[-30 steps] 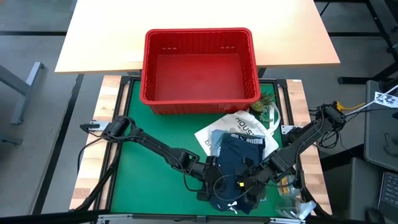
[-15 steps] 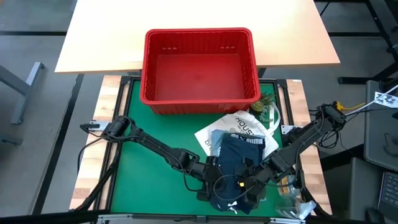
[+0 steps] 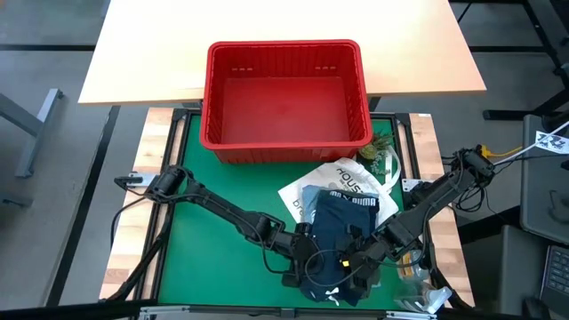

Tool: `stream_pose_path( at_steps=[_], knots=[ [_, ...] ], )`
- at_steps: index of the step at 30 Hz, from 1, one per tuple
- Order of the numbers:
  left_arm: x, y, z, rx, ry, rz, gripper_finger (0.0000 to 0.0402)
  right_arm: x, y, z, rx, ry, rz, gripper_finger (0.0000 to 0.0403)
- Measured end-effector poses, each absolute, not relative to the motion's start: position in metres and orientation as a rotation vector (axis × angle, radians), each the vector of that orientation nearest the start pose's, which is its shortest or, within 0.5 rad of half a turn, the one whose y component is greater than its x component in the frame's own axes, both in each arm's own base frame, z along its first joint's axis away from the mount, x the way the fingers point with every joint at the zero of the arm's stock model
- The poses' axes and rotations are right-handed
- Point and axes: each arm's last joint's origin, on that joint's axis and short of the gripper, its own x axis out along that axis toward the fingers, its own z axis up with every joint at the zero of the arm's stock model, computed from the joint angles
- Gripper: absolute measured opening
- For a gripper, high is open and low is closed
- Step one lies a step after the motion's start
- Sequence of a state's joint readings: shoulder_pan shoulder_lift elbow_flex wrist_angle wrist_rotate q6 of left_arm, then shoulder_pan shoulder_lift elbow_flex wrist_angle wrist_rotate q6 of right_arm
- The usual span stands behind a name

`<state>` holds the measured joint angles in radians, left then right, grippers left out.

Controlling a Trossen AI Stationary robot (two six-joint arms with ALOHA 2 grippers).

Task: Fold Laundry from Bin
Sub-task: Stack the dark gray shorts on top of the dark blue boxer

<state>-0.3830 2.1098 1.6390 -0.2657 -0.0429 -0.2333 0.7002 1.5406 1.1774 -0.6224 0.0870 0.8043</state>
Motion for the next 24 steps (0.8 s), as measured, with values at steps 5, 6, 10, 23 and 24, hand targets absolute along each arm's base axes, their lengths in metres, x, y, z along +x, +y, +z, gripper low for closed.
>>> stream_pose_path(
  at_steps=[5,6,10,23,24],
  knots=[
    [0.4406,-0.1751,0.2091,-0.071,0.733,-0.239,0.0002,0.2431,0.2014,0.2559,0.340,1.066,0.153,0.0143],
    [0.4409,-0.1752,0.2095,-0.072,0.729,-0.240,0.0002,0.2431,0.2014,0.2559,0.340,1.066,0.152,0.0143],
    [0.4411,-0.1753,0.2097,-0.072,0.726,-0.240,0.0002,0.2432,0.2014,0.2559,0.340,1.065,0.151,0.0143],
    [0.4414,-0.1754,0.2101,-0.074,0.721,-0.241,0.0002,0.2432,0.2014,0.2559,0.340,1.065,0.151,0.0143],
    [0.4416,-0.1754,0.2103,-0.075,0.718,-0.241,0.0002,0.2432,0.2014,0.2559,0.340,1.065,0.151,0.0143]
  ],
)
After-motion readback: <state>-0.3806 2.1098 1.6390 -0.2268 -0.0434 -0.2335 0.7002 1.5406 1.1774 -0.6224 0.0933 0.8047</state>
